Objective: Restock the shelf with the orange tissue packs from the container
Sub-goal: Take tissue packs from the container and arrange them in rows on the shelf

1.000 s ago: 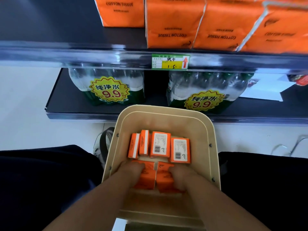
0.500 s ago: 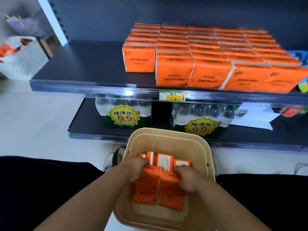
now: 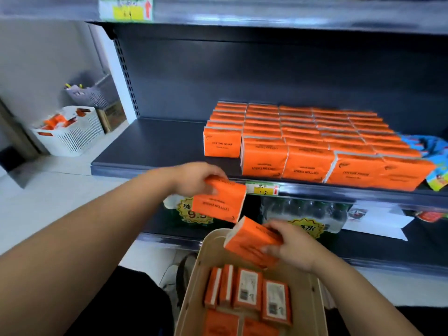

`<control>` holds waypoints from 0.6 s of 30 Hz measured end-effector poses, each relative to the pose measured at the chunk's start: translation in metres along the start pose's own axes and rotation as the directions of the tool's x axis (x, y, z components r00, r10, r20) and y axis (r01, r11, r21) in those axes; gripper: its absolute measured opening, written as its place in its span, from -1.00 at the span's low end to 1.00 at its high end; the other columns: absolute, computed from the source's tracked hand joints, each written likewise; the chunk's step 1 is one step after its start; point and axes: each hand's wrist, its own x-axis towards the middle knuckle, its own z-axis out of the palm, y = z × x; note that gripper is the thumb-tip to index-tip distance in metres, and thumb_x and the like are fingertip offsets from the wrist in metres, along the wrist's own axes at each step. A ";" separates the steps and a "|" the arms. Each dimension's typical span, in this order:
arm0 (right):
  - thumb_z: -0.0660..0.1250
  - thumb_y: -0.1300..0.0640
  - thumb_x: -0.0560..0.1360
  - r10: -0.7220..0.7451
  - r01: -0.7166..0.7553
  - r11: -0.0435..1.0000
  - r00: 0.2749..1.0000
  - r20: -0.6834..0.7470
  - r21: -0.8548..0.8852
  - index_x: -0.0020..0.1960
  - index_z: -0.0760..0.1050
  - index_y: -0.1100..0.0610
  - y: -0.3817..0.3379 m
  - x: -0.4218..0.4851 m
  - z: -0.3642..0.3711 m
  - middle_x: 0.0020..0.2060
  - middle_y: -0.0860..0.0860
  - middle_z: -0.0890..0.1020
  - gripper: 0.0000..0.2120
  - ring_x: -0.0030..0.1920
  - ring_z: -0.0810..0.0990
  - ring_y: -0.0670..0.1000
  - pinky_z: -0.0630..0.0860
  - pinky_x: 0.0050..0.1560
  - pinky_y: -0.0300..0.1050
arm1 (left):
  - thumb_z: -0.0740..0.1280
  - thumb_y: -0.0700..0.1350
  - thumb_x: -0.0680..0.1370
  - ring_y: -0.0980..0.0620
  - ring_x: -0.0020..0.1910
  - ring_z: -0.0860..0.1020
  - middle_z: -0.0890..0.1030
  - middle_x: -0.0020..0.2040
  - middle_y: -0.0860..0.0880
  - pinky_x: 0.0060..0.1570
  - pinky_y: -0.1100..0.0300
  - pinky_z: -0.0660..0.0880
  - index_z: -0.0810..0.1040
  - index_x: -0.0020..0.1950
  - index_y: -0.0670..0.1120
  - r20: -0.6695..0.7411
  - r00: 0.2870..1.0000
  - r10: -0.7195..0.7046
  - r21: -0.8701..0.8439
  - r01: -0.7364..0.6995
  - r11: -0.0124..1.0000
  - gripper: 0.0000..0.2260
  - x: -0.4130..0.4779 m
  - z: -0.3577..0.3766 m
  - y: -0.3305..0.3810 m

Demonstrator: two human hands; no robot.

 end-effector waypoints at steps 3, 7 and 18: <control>0.48 0.07 0.43 -0.097 0.097 0.995 0.993 -0.067 0.000 0.17 0.45 -0.15 -0.024 0.002 -0.020 0.05 -0.18 0.54 -0.62 0.05 0.55 -0.13 0.49 0.08 -0.19 | 0.40 -0.17 0.54 0.04 0.13 0.47 0.53 0.19 -0.01 0.10 0.24 0.35 0.46 0.37 -0.05 -0.155 0.988 -0.005 -0.040 -0.001 0.999 -0.60 0.007 -0.036 -0.009; 0.49 0.06 0.43 -0.191 0.191 0.981 0.975 -0.117 -0.012 0.22 0.47 -0.12 -0.050 0.009 -0.034 0.08 -0.18 0.54 -0.60 0.07 0.53 -0.14 0.49 0.15 -0.14 | 0.39 -0.17 0.54 -0.11 0.25 0.46 0.50 0.27 -0.12 0.22 0.16 0.35 0.42 0.40 -0.08 -0.361 0.931 -0.053 -0.002 0.056 0.998 -0.57 0.029 -0.055 -0.024; 0.37 -0.04 0.52 -0.308 0.275 0.937 0.941 -0.140 -0.215 0.39 0.35 -0.09 -0.073 0.030 -0.045 0.24 -0.18 0.44 -0.53 0.24 0.44 -0.11 0.41 0.28 -0.12 | 0.32 -0.27 0.53 -0.17 0.25 0.39 0.24 0.34 -0.19 0.30 0.08 0.31 0.18 0.50 -0.06 -0.459 0.810 -0.365 -0.413 0.169 0.895 -0.42 0.078 -0.015 -0.053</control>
